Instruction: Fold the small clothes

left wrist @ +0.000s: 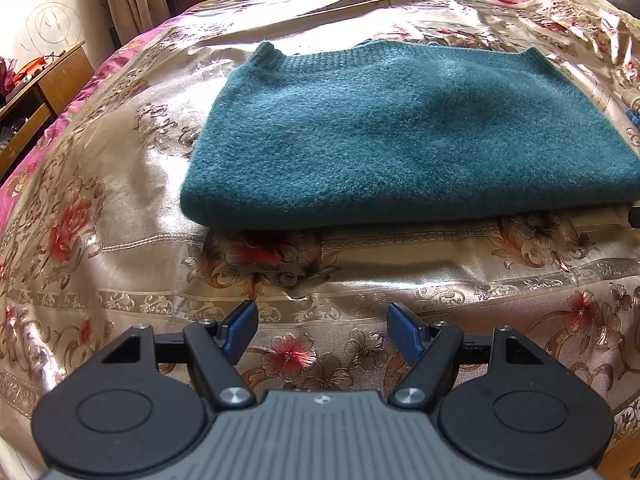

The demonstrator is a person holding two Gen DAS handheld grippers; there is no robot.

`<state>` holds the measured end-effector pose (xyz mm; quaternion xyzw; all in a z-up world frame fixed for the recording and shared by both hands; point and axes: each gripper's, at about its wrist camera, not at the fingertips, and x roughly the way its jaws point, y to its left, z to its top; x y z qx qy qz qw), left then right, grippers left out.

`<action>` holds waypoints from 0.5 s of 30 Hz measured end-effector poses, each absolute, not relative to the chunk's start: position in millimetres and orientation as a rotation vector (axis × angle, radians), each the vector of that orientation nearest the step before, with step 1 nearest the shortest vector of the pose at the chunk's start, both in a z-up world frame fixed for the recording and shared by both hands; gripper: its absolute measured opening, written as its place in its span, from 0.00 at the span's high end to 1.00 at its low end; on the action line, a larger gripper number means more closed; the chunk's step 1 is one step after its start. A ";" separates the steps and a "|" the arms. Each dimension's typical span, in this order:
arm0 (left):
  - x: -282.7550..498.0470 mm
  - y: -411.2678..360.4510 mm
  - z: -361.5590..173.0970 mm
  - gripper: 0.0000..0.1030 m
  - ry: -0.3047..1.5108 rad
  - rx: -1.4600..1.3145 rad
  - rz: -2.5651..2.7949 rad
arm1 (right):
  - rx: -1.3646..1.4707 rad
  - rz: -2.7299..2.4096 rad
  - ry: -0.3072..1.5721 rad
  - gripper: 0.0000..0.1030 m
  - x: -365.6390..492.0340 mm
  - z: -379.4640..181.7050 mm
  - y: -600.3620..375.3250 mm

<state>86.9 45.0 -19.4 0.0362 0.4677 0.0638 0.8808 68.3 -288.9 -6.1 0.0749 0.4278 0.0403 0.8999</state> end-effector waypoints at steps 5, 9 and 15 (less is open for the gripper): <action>87.0 43.1 -18.0 0.27 0.976 0.078 0.124 | 0.156 0.089 0.887 0.46 70.0 -5.7 -289.1; 87.0 42.3 -16.8 0.27 0.977 0.070 0.113 | 0.160 0.088 0.885 0.45 72.6 -3.8 -290.8; 88.1 39.9 -4.1 0.27 0.940 0.042 0.090 | 0.183 0.072 0.834 0.42 81.1 13.6 -307.6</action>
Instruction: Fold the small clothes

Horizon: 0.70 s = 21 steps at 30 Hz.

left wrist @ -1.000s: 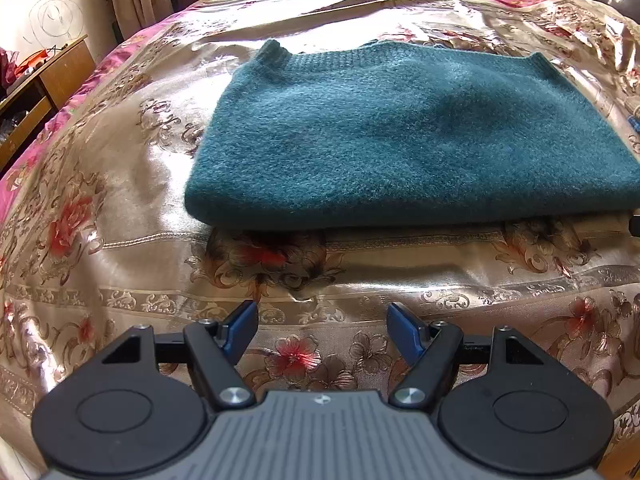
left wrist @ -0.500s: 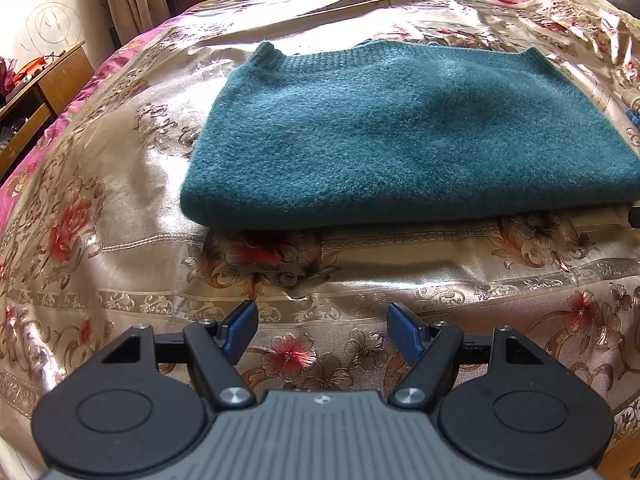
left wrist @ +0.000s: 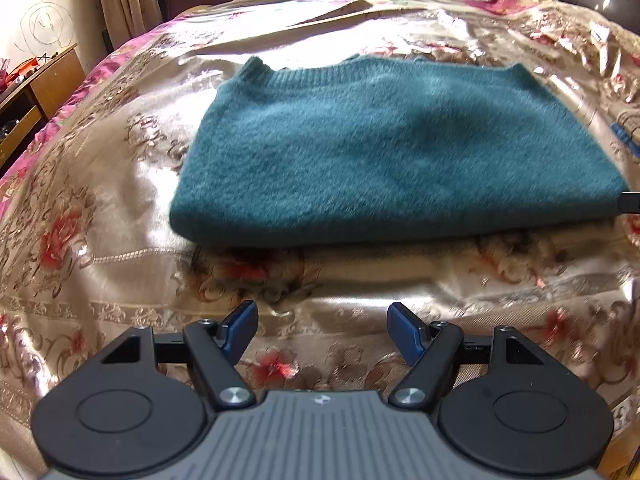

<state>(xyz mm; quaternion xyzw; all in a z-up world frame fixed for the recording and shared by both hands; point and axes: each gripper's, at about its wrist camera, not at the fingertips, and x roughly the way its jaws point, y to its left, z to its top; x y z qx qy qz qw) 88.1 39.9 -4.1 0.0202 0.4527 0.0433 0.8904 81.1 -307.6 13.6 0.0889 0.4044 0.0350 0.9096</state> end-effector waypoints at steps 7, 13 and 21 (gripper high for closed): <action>97.8 20.6 18.3 0.27 0.876 0.029 0.014 | 0.326 0.034 0.774 0.39 108.2 29.9 -355.1; 120.5 -6.6 19.1 0.27 0.865 0.023 -0.083 | 0.475 0.131 0.796 0.35 143.5 15.9 -369.8; 142.1 -40.4 12.2 0.27 0.835 0.047 -0.182 | 0.553 0.241 0.852 0.33 195.3 -16.1 -356.2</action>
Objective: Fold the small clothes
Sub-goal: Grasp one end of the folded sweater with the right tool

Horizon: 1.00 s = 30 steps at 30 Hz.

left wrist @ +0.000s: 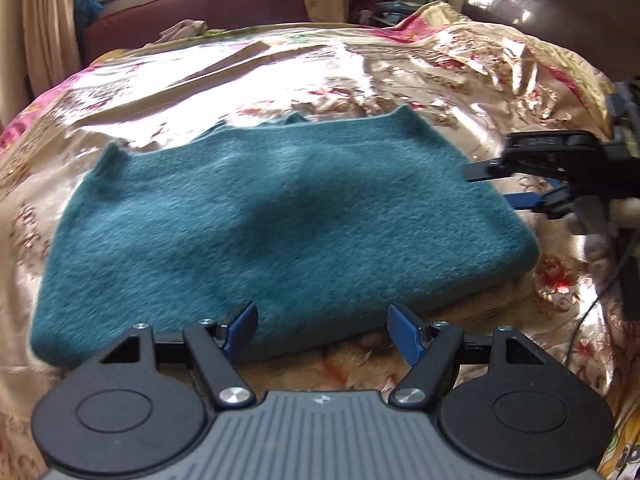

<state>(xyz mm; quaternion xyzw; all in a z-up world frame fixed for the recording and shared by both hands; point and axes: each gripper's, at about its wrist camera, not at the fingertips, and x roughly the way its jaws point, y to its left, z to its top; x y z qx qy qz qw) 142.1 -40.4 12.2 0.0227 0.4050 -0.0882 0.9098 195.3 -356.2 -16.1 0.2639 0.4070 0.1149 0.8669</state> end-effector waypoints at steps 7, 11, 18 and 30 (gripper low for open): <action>144.3 -81.7 6.7 0.27 0.769 0.158 -0.279 | 0.648 0.322 0.861 0.32 221.3 -27.9 -367.2; 142.0 -109.5 -2.2 0.27 0.731 0.263 -0.320 | 0.672 0.365 0.875 0.32 234.7 -30.5 -371.3; 137.9 -149.8 -25.2 0.27 0.684 0.427 -0.357 | 0.685 0.423 0.877 0.32 238.2 -32.7 -379.1; 156.1 -191.7 -48.9 0.20 0.594 0.518 -0.295 | 0.673 0.490 0.872 0.30 260.6 -39.1 -362.6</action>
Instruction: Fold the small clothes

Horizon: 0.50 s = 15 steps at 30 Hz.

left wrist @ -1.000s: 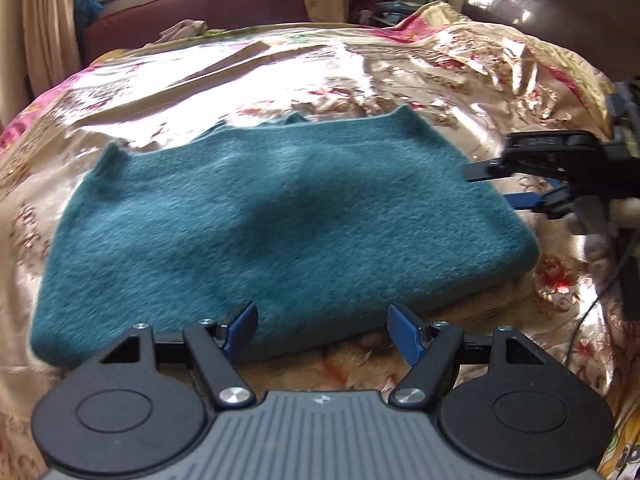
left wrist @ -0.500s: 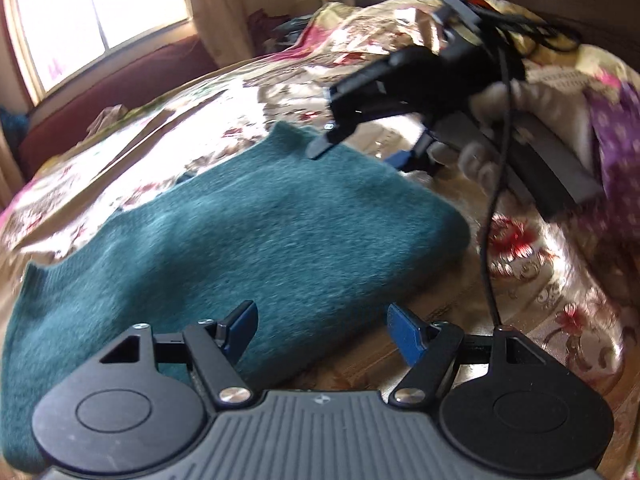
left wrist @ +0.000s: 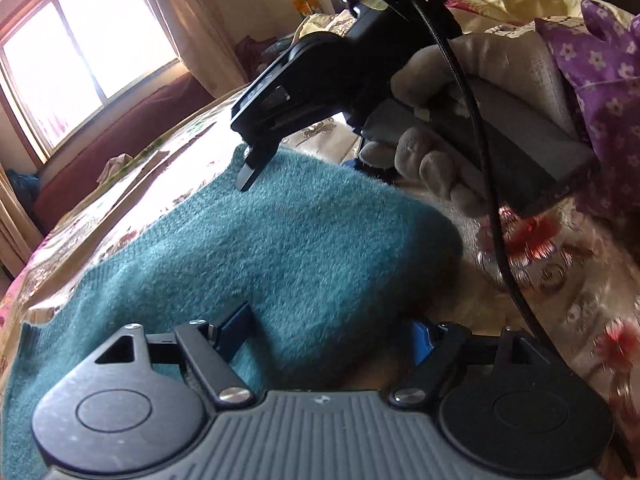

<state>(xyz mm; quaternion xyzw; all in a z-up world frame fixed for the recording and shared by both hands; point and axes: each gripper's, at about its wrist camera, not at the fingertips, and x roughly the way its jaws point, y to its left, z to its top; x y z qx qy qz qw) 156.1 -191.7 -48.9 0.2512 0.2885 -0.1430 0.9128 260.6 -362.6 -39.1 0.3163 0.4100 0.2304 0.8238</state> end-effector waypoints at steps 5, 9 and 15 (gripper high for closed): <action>161.2 -194.7 -48.0 0.20 0.606 0.474 -0.280 | 0.616 0.480 0.892 0.42 262.7 -36.1 -358.1; 166.9 -188.9 -42.1 0.26 0.654 0.418 -0.292 | 0.628 0.473 0.910 0.62 261.3 -38.0 -360.2; 175.2 -173.3 -21.4 0.50 0.733 0.260 -0.316 | 0.643 0.466 0.897 0.76 253.5 -21.7 -361.8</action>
